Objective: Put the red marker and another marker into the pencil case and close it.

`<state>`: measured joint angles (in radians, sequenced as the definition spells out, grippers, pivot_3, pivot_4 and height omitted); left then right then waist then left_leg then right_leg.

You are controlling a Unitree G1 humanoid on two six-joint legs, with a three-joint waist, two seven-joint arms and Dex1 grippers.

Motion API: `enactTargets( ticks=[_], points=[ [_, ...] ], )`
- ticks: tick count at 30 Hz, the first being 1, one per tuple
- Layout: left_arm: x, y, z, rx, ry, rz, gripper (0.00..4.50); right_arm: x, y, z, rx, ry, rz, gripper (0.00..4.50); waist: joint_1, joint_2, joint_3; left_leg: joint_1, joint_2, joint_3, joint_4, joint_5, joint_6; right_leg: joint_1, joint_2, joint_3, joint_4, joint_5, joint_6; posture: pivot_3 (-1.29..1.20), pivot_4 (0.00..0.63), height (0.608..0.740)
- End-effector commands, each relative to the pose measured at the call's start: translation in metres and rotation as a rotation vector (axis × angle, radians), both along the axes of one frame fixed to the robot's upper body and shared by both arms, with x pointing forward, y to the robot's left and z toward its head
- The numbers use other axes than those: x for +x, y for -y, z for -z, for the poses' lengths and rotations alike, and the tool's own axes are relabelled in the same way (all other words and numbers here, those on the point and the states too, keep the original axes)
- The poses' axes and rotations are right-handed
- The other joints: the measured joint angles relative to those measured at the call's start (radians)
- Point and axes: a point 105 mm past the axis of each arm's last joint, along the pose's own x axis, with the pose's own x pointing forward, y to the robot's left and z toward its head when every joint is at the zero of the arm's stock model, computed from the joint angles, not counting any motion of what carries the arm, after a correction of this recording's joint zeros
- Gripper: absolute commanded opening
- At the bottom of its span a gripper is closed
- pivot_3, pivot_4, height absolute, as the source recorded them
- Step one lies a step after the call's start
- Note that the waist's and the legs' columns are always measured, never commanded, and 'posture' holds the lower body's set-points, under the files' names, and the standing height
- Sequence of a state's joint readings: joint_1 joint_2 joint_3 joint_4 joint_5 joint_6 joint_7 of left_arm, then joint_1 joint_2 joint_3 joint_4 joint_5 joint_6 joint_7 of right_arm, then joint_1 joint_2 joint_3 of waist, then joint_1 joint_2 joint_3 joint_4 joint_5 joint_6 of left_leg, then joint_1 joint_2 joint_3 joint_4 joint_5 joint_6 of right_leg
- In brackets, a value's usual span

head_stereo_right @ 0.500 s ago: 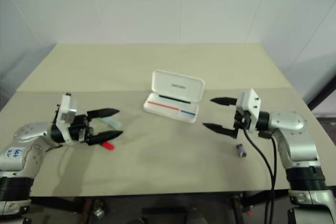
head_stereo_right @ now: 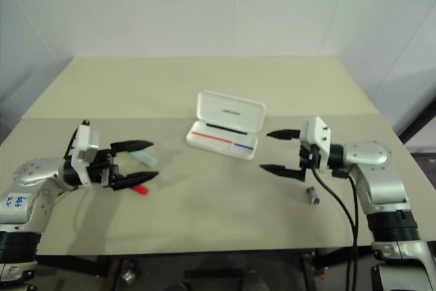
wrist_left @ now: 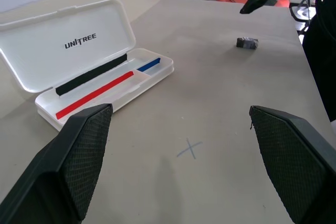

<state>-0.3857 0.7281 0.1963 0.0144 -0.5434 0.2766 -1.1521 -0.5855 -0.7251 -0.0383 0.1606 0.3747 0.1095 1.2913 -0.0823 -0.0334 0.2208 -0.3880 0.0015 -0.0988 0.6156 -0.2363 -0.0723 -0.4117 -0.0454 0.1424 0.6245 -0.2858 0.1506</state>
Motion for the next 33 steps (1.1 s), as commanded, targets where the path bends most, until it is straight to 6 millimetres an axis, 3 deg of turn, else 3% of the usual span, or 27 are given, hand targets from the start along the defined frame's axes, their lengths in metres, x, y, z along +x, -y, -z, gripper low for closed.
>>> enactTargets(
  ticks=[1, 7, 11, 19, 22, 25, 33],
  points=[
    [0.001, 0.002, -0.001, -0.01, 0.022, 0.003, 4.47, -0.002, -0.006, -0.009, -0.044, 0.037, -0.029, 4.5, 0.0, 0.0, 0.0, 0.0, 0.0, 0.0, 0.0, 0.0, 0.0, 0.0, 0.0, 0.0, 0.0, 0.0, 0.0, 0.0, 0.15, 0.74],
    [0.019, 0.011, -0.012, 0.046, 0.07, -0.022, 4.47, 0.023, -0.016, -0.001, -0.081, 0.019, 0.083, 4.5, -0.003, 0.0, 0.0, 0.0, 0.0, 0.0, 0.001, 0.0, 0.0, 0.0, 0.0, 0.0, 0.001, 0.0, 0.0, 0.0, 0.15, 0.74],
    [0.019, 0.019, -0.024, 0.053, 0.084, 0.016, 4.47, 0.027, -0.026, 0.005, -0.118, -0.01, 0.066, 4.5, -0.002, 0.0, 0.0, 0.0, 0.0, 0.0, 0.001, 0.001, 0.0, 0.0, 0.0, 0.0, 0.001, 0.0, 0.0, 0.0, 0.15, 0.74],
    [0.017, 0.004, -0.018, 0.094, 0.069, -0.027, 4.47, 0.04, -0.043, 0.023, -0.218, -0.1, 0.041, 4.5, -0.006, 0.0, 0.0, -0.001, 0.0, 0.0, -0.001, 0.0, -0.001, -0.002, 0.0, 0.0, 0.001, 0.0, 0.0, 0.0, 0.15, 0.74],
    [0.017, 0.001, -0.023, 0.075, 0.075, -0.043, 4.5, 0.047, -0.045, 0.026, -0.241, -0.104, 0.055, 3.83, -0.004, 0.0, 0.0, -0.001, 0.0, 0.0, 0.0, 0.0, -0.001, -0.002, 0.0, 0.0, 0.002, 0.0, 0.0, 0.0, 0.15, 0.74],
    [0.017, 0.005, -0.034, 0.027, 0.083, -0.044, 4.5, 0.055, -0.047, 0.028, -0.262, -0.085, 0.07, 2.8, -0.003, 0.0, 0.0, -0.001, 0.0, 0.0, 0.0, 0.0, -0.001, -0.002, 0.0, 0.0, 0.002, 0.0, 0.0, 0.0, 0.15, 0.74],
    [0.019, 0.008, -0.035, 0.037, 0.094, -0.047, 4.5, 0.07, -0.058, 0.029, -0.32, -0.09, 0.088, 2.8, -0.006, 0.0, 0.0, -0.001, 0.0, -0.001, -0.001, 0.0, -0.001, -0.002, 0.0, -0.001, 0.001, 0.0, 0.0, 0.0, 0.15, 0.74]
  ],
)
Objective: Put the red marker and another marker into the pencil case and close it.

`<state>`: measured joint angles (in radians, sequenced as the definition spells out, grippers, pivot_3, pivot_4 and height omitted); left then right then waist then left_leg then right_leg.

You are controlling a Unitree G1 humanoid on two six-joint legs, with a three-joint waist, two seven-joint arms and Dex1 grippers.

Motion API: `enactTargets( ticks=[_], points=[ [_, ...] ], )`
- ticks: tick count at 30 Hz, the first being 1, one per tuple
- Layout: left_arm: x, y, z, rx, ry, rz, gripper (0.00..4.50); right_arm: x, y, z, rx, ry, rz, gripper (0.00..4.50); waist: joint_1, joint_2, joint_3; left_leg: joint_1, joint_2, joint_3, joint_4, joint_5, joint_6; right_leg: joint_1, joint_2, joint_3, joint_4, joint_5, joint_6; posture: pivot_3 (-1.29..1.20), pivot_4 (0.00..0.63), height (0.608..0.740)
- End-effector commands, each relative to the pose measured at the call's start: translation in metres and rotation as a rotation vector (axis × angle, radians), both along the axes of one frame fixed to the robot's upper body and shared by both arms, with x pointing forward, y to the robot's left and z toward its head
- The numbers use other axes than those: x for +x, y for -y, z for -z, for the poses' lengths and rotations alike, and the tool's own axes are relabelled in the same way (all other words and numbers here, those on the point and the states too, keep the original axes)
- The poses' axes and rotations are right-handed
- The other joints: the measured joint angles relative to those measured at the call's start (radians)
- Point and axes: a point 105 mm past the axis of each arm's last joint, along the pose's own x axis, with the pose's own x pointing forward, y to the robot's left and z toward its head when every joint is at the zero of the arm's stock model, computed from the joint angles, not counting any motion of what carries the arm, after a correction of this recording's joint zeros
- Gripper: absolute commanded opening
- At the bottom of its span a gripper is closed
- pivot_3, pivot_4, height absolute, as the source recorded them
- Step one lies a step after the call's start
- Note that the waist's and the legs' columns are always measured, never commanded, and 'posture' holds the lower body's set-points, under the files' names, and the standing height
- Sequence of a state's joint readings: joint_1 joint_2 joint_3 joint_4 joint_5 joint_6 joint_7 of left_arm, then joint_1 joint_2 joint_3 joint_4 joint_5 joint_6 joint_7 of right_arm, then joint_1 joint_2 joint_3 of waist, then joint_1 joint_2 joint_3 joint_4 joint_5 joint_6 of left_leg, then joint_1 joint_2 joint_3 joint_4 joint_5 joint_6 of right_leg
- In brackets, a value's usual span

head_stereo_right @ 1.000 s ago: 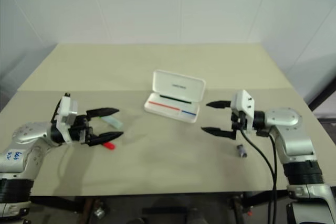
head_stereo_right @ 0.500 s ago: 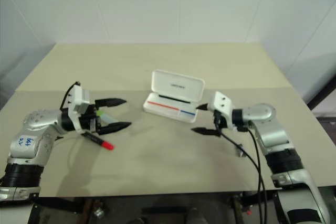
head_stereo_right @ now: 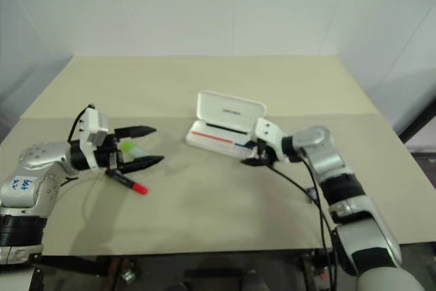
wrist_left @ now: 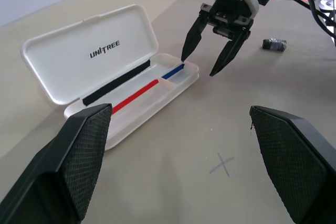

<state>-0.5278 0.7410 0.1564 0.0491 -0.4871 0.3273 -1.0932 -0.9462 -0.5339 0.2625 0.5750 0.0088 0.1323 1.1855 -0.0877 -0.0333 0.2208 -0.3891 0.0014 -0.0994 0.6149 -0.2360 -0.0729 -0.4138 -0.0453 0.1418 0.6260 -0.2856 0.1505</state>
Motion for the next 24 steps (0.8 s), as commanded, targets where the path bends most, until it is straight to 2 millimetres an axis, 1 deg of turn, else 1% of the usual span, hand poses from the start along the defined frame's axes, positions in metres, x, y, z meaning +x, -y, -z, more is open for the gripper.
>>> enactTargets(
  ticks=[1, 6, 12, 15, 18, 21, 24],
  points=[
    [-0.002, 0.001, -0.01, -0.006, 0.05, 0.006, 4.5, 0.006, -0.002, -0.006, -0.028, 0.022, 0.0, 2.8, 0.0, 0.0, 0.0, 0.0, 0.0, 0.0, 0.0, 0.0, 0.0, 0.0, 0.0, 0.0, 0.0, 0.0, 0.0, 0.0, 0.15, 0.74],
    [-0.004, 0.004, -0.007, -0.008, 0.048, 0.011, 4.5, 0.008, 0.0, -0.001, -0.058, 0.004, 0.0, 2.8, 0.001, 0.0, 0.0, 0.0, 0.0, 0.0, 0.0, 0.0, 0.0, 0.0, 0.0, 0.0, 0.0, 0.0, 0.0, 0.0, 0.15, 0.74],
    [-0.004, 0.003, -0.008, -0.016, 0.053, -0.002, 4.5, 0.008, 0.004, 0.01, -0.09, -0.035, 0.006, 2.8, -0.001, 0.0, 0.0, 0.0, 0.0, 0.0, 0.0, 0.0, 0.0, 0.0, 0.0, 0.0, 0.0, 0.0, 0.0, 0.0, 0.15, 0.74],
    [-0.004, 0.004, -0.008, -0.017, 0.057, -0.002, 4.5, 0.012, 0.006, 0.018, -0.113, -0.054, 0.025, 2.8, -0.001, 0.0, 0.0, 0.0, 0.0, 0.0, 0.0, 0.0, 0.0, 0.0, 0.0, 0.0, 0.001, 0.0, 0.0, 0.0, 0.15, 0.74],
    [-0.004, 0.003, -0.01, -0.014, 0.064, -0.005, 4.5, 0.016, 0.005, 0.022, -0.134, -0.055, 0.033, 2.8, -0.001, 0.0, 0.0, 0.001, 0.0, 0.0, 0.0, 0.0, 0.0, 0.0, 0.0, 0.0, 0.001, 0.0, 0.0, 0.0, 0.15, 0.74],
    [-0.004, 0.001, -0.012, -0.01, 0.074, -0.012, 4.5, 0.019, 0.001, 0.022, -0.164, -0.038, 0.02, 2.22, -0.001, 0.0, 0.0, 0.001, 0.0, 0.0, 0.0, 0.0, 0.0, 0.0, 0.0, 0.0, 0.001, 0.0, 0.0, 0.0, 0.15, 0.74],
    [-0.003, 0.001, -0.013, -0.01, 0.079, -0.017, 4.5, 0.019, -0.004, 0.022, -0.17, -0.034, 0.0, 1.18, -0.001, 0.0, 0.0, 0.001, 0.0, 0.0, 0.0, 0.0, 0.0, 0.0, 0.0, 0.0, 0.001, 0.0, 0.0, 0.0, 0.15, 0.74]
  ],
)
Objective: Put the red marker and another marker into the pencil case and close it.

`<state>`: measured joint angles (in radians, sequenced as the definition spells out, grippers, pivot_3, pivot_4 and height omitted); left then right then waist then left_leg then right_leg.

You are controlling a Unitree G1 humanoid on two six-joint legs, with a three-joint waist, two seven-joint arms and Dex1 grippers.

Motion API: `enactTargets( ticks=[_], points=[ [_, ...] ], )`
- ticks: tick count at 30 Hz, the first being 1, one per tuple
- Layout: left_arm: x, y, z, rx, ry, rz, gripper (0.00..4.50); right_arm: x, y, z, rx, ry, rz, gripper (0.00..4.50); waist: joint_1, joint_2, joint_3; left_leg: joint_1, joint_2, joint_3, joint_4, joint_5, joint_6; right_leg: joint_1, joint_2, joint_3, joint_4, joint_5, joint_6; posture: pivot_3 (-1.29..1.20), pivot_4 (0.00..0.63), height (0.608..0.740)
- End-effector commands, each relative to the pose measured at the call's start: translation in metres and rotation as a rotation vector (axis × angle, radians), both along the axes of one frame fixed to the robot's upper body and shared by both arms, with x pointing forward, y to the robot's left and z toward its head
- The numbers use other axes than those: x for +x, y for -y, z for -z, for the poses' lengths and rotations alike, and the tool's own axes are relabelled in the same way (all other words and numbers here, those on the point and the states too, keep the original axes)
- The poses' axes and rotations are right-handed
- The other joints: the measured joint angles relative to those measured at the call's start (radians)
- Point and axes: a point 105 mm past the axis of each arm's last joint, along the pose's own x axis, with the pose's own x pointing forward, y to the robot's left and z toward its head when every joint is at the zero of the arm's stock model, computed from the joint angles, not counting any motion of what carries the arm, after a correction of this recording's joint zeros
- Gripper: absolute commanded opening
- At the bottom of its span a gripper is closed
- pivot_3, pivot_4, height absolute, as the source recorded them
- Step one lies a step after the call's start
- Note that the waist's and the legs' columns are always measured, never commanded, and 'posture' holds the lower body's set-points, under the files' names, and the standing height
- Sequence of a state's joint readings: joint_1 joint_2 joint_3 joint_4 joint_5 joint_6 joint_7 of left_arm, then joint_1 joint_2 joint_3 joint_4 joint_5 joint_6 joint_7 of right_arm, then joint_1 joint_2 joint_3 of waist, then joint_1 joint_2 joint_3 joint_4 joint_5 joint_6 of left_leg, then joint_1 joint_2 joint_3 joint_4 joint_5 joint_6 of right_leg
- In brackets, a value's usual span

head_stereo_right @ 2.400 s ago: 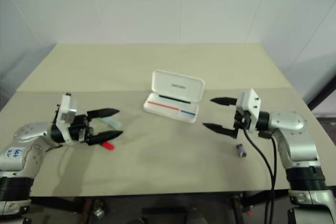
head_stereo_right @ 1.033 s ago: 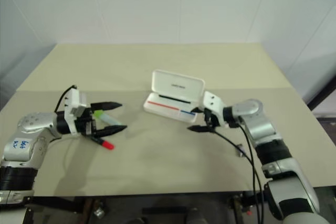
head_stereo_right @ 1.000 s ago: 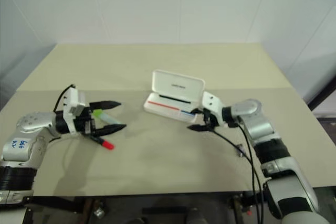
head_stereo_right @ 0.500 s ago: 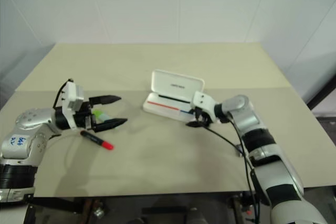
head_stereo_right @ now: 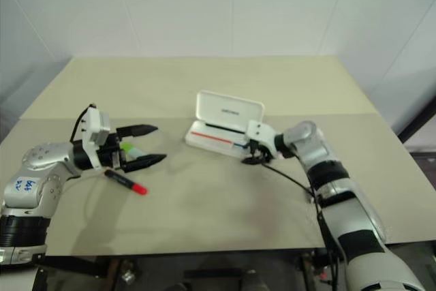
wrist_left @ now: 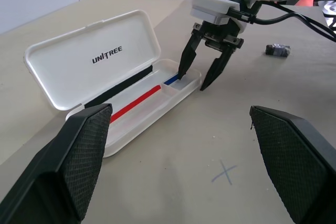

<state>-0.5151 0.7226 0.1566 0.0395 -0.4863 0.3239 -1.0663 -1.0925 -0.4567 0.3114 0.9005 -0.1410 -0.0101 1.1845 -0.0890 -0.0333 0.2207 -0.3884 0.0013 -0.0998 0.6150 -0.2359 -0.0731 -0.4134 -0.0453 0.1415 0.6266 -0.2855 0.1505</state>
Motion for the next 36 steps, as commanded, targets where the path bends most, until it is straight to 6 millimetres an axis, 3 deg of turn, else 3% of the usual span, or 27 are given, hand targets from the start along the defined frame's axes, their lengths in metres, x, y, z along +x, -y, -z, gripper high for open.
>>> enactTargets(
  ticks=[1, 3, 4, 12, 18, 26, 32, 36],
  points=[
    [-0.004, -0.002, -0.016, 0.008, 0.08, -0.005, 4.5, -0.001, -0.002, 0.005, -0.039, -0.004, -0.023, 0.82, 0.0, 0.0, 0.0, 0.0, 0.0, 0.0, 0.0, 0.0, 0.0, 0.0, 0.0, 0.0, 0.0, 0.0, 0.0, 0.0, 0.15, 0.74],
    [-0.004, -0.003, -0.017, 0.009, 0.084, -0.009, 4.5, 0.0, -0.004, 0.006, -0.061, 0.012, -0.037, 0.14, 0.0, 0.0, 0.0, 0.0, 0.0, 0.0, 0.0, 0.0, 0.0, 0.0, 0.0, 0.0, 0.0, 0.0, 0.0, 0.0, 0.15, 0.74],
    [-0.004, -0.003, -0.017, 0.007, 0.087, -0.012, 4.5, 0.001, -0.005, 0.005, -0.063, 0.017, -0.038, 0.01, -0.004, -0.001, 0.0, 0.0, 0.0, 0.0, 0.0, 0.0, 0.0, 0.0, 0.0, 0.0, 0.0, 0.0, 0.0, 0.0, 0.15, 0.74],
    [-0.005, -0.003, -0.017, 0.011, 0.098, -0.015, 4.5, 0.001, -0.006, 0.005, -0.084, 0.037, -0.057, 0.01, -0.013, -0.001, 0.0, 0.001, 0.0, 0.0, 0.001, 0.001, -0.001, 0.001, 0.0, 0.0, 0.001, 0.001, 0.0, 0.0, 0.15, 0.74],
    [-0.007, -0.005, -0.013, 0.05, 0.096, 0.003, 4.5, -0.006, -0.001, -0.009, -0.076, 0.042, -0.104, 0.01, -0.017, -0.001, 0.0, 0.001, 0.0, -0.001, 0.001, 0.001, -0.001, 0.001, 0.0, 0.0, 0.001, 0.001, 0.0, 0.0, 0.15, 0.74],
    [-0.02, -0.038, 0.002, 0.131, 0.057, -0.017, 4.5, -0.046, 0.007, -0.025, -0.028, 0.025, -0.242, 0.01, -0.021, 0.0, 0.0, -0.001, 0.0, -0.001, -0.002, 0.0, -0.002, -0.001, 0.0, -0.001, 0.0, 0.0, 0.0, 0.0, 0.15, 0.74],
    [-0.026, -0.062, 0.01, 0.165, 0.041, -0.077, 4.5, -0.083, 0.007, -0.011, -0.02, -0.006, -0.291, 0.01, -0.019, 0.0, 0.0, 0.0, 0.001, -0.001, -0.001, 0.0, -0.001, -0.001, 0.0, -0.001, 0.001, -0.001, -0.001, 0.0, 0.15, 0.74],
    [-0.027, -0.067, 0.012, 0.161, 0.039, -0.094, 4.5, -0.104, 0.003, 0.0, -0.004, -0.03, -0.338, 0.01, -0.014, 0.0, 0.0, 0.0, 0.0, -0.001, -0.001, 0.0, -0.001, -0.001, 0.0, -0.001, 0.0, -0.001, -0.001, 0.0, 0.15, 0.74]
  ],
)
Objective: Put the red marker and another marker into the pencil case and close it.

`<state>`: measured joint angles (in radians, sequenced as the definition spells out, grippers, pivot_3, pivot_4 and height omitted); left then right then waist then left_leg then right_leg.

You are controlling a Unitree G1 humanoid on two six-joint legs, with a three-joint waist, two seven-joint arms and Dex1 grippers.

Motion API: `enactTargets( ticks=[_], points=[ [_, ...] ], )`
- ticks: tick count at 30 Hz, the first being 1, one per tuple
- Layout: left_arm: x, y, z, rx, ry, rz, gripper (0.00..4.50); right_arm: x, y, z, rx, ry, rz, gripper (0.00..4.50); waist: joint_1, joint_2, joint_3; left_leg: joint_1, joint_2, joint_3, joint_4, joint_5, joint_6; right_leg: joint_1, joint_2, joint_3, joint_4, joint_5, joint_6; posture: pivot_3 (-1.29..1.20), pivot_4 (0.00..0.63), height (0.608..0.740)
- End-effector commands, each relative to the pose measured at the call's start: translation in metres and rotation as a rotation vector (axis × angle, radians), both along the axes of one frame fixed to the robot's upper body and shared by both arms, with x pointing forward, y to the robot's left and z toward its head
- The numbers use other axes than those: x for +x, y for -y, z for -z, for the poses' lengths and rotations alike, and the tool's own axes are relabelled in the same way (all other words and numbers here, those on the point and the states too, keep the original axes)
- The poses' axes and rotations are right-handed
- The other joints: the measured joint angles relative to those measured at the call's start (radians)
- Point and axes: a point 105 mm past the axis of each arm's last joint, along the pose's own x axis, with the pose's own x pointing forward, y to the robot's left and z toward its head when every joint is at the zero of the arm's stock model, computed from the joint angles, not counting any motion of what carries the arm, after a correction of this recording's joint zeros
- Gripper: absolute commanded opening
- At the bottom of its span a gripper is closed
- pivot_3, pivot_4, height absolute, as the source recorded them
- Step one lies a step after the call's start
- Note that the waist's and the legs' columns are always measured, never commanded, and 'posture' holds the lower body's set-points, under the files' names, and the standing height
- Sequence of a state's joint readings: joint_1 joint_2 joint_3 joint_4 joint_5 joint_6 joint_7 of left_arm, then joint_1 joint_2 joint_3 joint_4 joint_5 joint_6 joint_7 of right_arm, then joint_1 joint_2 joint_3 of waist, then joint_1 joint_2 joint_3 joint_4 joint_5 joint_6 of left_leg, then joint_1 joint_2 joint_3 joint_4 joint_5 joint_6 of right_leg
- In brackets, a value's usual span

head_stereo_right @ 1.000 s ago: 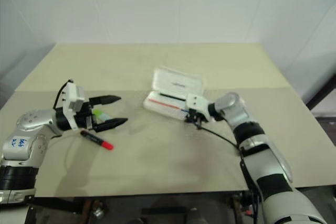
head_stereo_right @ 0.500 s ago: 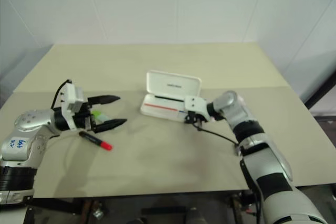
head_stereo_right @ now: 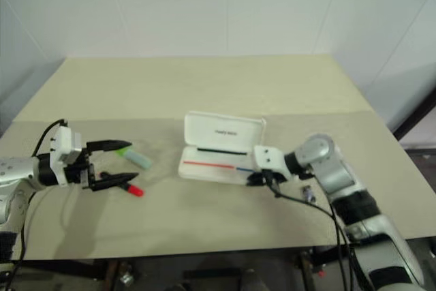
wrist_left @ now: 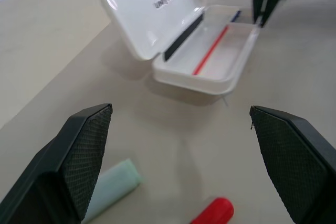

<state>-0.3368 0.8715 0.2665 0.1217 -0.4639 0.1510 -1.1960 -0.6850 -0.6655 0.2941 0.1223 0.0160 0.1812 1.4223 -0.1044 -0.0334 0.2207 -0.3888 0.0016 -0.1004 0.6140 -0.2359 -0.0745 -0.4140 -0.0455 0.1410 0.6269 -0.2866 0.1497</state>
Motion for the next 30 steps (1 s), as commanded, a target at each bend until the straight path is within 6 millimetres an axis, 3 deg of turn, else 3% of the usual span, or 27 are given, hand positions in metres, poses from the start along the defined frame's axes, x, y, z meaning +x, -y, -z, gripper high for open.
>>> enactTargets(
  ticks=[1, 11, 19, 25, 30],
  points=[
    [-0.003, -0.006, -0.009, 0.013, 0.047, -0.013, 4.5, -0.012, -0.002, -0.01, 0.024, 0.038, -0.043, 0.01, 0.003, 0.0, 0.0, 0.0, 0.0, 0.0, 0.0, 0.0, 0.0, 0.0, 0.0, 0.0, 0.0, 0.0, 0.0, 0.0, 0.15, 0.74],
    [-0.003, 0.004, -0.006, -0.004, 0.04, 0.012, 4.5, 0.001, 0.01, 0.005, -0.076, 0.147, -0.123, 0.01, 0.01, 0.0, 0.0, 0.0, 0.0, 0.001, 0.0, 0.0, 0.0, 0.0, 0.0, 0.0, -0.001, 0.0, 0.0, 0.0, 0.15, 0.74],
    [-0.002, 0.01, -0.005, -0.019, 0.045, 0.022, 4.5, 0.007, 0.015, 0.006, -0.097, 0.132, -0.115, 0.01, 0.016, 0.0, 0.0, 0.001, 0.0, 0.001, 0.001, 0.0, 0.0, 0.001, 0.0, 0.0, 0.0, 0.0, 0.0, 0.0, 0.15, 0.74],
    [-0.002, 0.012, -0.005, -0.027, 0.047, 0.025, 4.5, 0.007, 0.008, -0.001, -0.048, 0.137, -0.103, 1.83, 0.019, 0.0, 0.0, 0.001, 0.0, 0.001, 0.001, 0.0, 0.0, 0.001, 0.0, 0.0, 0.0, 0.0, 0.0, 0.0, 0.15, 0.74],
    [-0.001, 0.013, -0.006, -0.035, 0.056, 0.028, 4.5, 0.0, 0.012, -0.007, -0.002, 0.093, -0.084, 3.67, 0.019, 0.0, 0.0, 0.001, 0.0, 0.001, 0.001, 0.0, 0.0, 0.001, 0.0, 0.0, 0.0, 0.0, -0.001, 0.0, 0.15, 0.74]
  ],
)
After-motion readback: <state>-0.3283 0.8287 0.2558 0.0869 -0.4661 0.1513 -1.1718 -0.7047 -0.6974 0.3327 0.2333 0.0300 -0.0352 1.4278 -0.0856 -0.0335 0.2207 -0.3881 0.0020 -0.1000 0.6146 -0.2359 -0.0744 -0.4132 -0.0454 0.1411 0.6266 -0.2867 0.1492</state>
